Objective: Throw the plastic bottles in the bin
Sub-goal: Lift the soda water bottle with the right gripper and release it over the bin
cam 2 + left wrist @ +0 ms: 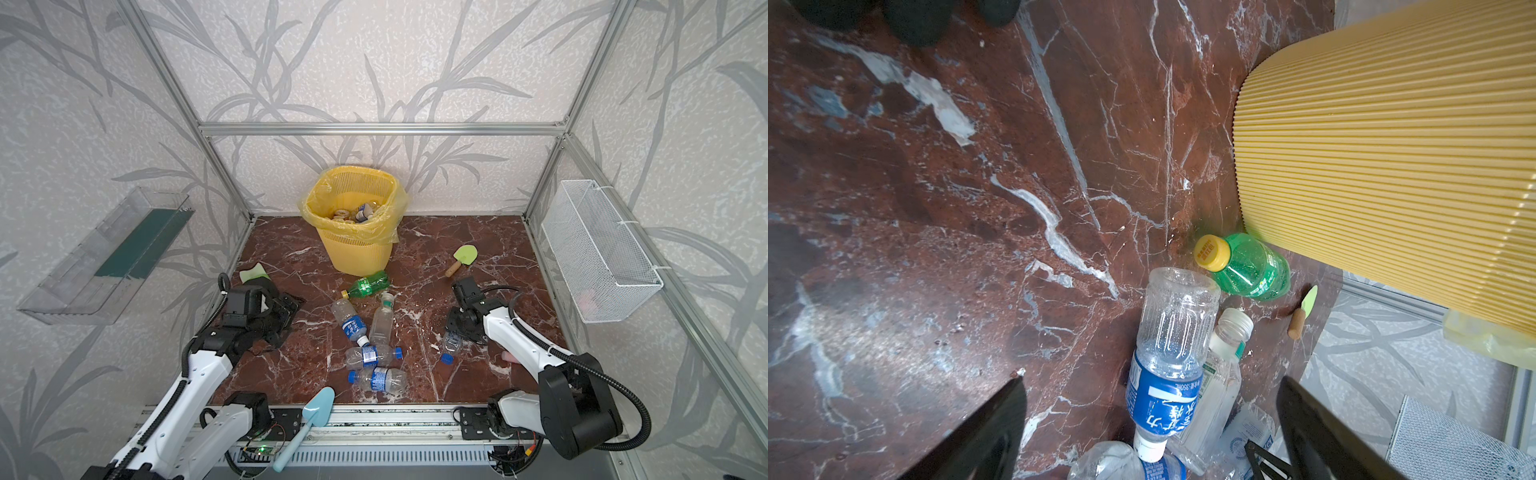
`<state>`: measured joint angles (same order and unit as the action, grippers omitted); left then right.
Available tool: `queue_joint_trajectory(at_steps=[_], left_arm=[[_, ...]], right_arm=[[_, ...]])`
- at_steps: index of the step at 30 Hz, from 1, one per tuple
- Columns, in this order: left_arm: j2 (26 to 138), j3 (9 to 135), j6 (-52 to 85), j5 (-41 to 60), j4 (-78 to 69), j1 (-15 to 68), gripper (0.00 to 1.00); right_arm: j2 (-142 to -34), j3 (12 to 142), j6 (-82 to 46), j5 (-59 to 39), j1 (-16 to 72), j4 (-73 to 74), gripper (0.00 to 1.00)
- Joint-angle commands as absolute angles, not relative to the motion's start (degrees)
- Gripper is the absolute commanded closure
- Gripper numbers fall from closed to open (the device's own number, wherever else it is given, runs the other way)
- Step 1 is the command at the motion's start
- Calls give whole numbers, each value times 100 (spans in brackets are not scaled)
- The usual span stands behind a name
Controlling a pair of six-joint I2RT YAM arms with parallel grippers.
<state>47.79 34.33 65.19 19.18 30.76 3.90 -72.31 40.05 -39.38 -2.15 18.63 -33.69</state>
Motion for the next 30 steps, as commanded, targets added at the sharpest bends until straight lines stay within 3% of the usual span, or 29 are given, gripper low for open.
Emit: queue_joint_trajectory(at_steps=[1,10,16,21,24,26,28,30], left_arm=[[4789,3357,6583,1879,3034,369,6],[4895,3390,6565,1897,3006,367,7],[4922,3477,6565,1886,3020,370,7],[4977,3745,6599,1879,3057,363,7],[5086,4044,6619,1893,3126,370,7],[5162,4262,6576,1925,3228,370,7],[5198,4436,6519,1941,3349,368,7],[5141,4466,6478,1920,3373,361,7]], right_arm=[[-6813,3846,-3979,-572,1762,-3268,49],[-5532,3313,-4615,-1868,1224,-2216,48],[-5390,3773,-5204,-2780,993,-1250,47],[-6687,5726,-6340,-3494,1169,625,46],[-7952,8274,-6295,-3442,1590,443,41],[-8774,9590,-6079,-3415,1689,-379,32],[-9329,9770,-6255,-3784,1591,-751,22],[-9307,9051,-6228,-3843,1525,-790,19]])
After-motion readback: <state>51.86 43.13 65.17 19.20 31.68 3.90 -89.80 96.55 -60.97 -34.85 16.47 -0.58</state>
